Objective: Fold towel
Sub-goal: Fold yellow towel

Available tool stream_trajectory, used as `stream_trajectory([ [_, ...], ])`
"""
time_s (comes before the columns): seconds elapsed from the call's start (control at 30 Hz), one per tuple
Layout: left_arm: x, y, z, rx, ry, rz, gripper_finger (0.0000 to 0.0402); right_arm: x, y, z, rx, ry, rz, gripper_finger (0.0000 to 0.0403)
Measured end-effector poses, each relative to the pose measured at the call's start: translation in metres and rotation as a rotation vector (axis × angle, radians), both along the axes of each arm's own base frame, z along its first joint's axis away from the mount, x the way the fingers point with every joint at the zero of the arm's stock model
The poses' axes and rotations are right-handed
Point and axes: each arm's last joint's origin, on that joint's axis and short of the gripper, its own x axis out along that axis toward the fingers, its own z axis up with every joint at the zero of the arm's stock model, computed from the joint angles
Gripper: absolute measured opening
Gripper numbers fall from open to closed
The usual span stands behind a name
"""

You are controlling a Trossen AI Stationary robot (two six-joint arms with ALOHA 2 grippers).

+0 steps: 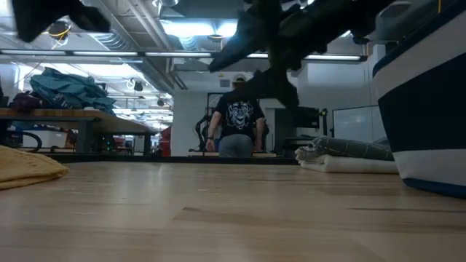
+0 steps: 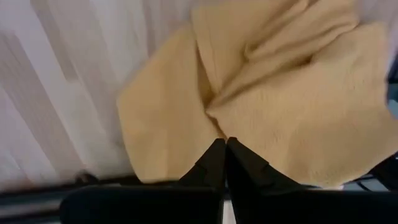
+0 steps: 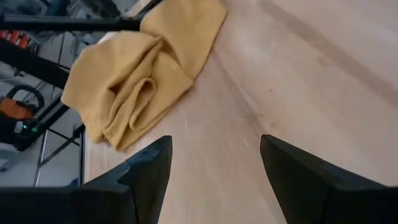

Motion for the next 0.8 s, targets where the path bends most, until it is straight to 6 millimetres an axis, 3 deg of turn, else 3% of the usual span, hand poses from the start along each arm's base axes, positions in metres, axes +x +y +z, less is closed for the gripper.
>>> stream_trajectory([
  [0.13,-0.009,-0.017,-0.018,0.024,0.04,-0.002,0.0004,0.012,0.009,-0.017,0.012,-0.026,0.027,0.025],
  [0.33,-0.017,-0.04,-0.049,0.022,0.005,-0.034,0.0004,0.033,0.016,-0.025,0.033,-0.049,0.06,0.025],
  [0.53,-0.027,-0.039,-0.075,0.137,0.032,-0.023,0.0004,0.049,0.02,-0.016,0.04,-0.087,0.087,0.025],
  [0.8,-0.032,-0.036,-0.083,0.155,0.06,-0.061,0.0021,0.057,0.021,-0.002,0.004,-0.137,0.109,0.025],
])
